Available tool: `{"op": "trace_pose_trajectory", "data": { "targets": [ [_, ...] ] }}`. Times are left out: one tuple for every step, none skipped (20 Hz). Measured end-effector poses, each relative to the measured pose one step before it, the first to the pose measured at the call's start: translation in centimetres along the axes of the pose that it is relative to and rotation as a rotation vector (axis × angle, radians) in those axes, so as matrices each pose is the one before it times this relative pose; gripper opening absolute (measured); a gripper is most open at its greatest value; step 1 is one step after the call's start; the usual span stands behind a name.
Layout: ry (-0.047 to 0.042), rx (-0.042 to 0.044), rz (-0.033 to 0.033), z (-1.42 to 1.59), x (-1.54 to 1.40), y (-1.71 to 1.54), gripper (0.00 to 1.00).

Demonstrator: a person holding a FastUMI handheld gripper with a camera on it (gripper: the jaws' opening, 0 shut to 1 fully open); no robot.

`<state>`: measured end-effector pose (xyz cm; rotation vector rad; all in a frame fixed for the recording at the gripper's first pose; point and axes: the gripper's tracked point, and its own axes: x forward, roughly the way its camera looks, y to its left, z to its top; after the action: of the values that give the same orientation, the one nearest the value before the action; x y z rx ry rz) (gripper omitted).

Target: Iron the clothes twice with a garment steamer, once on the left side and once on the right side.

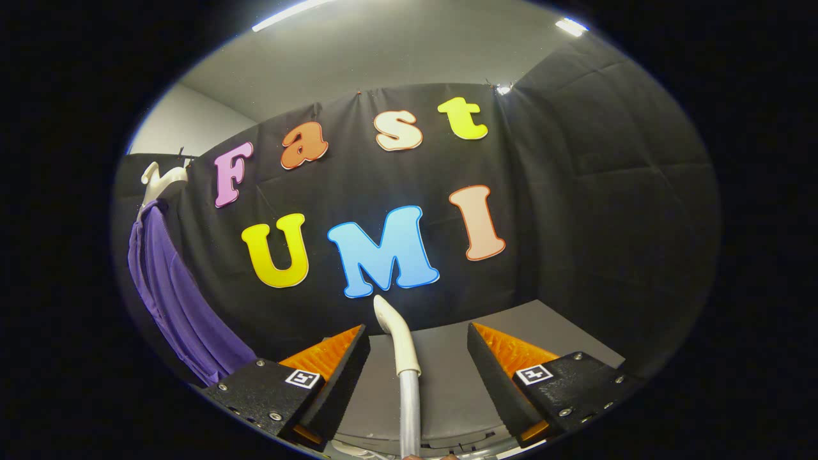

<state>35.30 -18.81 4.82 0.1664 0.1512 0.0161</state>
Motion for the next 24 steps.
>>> {"op": "trace_pose_trajectory", "data": {
  "targets": [
    [0.03153,0.03726,0.00555,-0.454,1.473,-0.566,0.95],
    [0.03545,0.04787,0.00705,-0.396,1.33,-0.41,0.95],
    [0.03598,0.05805,0.01561,-0.333,1.319,-0.154,0.95],
    [0.03238,0.06014,0.02569,-0.327,1.069,0.115,0.95],
    [0.03431,0.05255,0.02775,-0.413,1.104,0.148,0.94],
    [0.03834,0.042,0.02193,-0.687,1.157,-0.07,0.94],
    [0.04002,0.02957,0.01332,-0.671,1.129,-0.369,0.95],
    [0.04766,0.02252,0.01658,-0.665,0.922,-0.377,0.94],
    [0.05295,0.01977,0.00983,-1.0,0.677,-0.385,0.94],
    [0.03993,0.01903,0.00812,-0.224,0.839,-0.15,0.95],
    [0.02921,0.01347,0.00423,-0.298,0.806,-0.268,0.95],
    [0.02151,0.00698,0.00081,-0.369,0.785,-0.234,0.95],
    [0.02457,0.00343,0.00711,-0.236,0.703,0.026,0.94],
    [0.02654,0.0037,0.00949,-0.357,0.707,0.029,0.94],
    [0.0288,0.00503,0.01051,-0.381,0.605,0.05,0.94],
    [0.03021,0.00522,0.01102,-0.709,0.352,-0.029,0.94],
    [0.03103,0.00556,0.01022,-0.504,0.512,0.004,0.94],
    [0.02664,0.00604,0.01226,-0.54,0.575,0.09,0.94],
    [0.02712,0.00478,0.00978,-0.417,0.423,0.002,0.93],
    [0.02372,0.00445,0.01292,-0.541,0.26,0.08,0.94],
    [0.01774,0.00448,0.01192,-0.243,0.337,0.146,0.93],
    [0.01168,0.00206,0.00977,-0.089,0.444,0.224,0.93],
    [0.00909,0.00379,0.00215,-0.043,0.432,0.027,0.9],
    [0.01228,0.00864,0.00532,-0.303,0.261,0.065,0.87]
  ]
}}
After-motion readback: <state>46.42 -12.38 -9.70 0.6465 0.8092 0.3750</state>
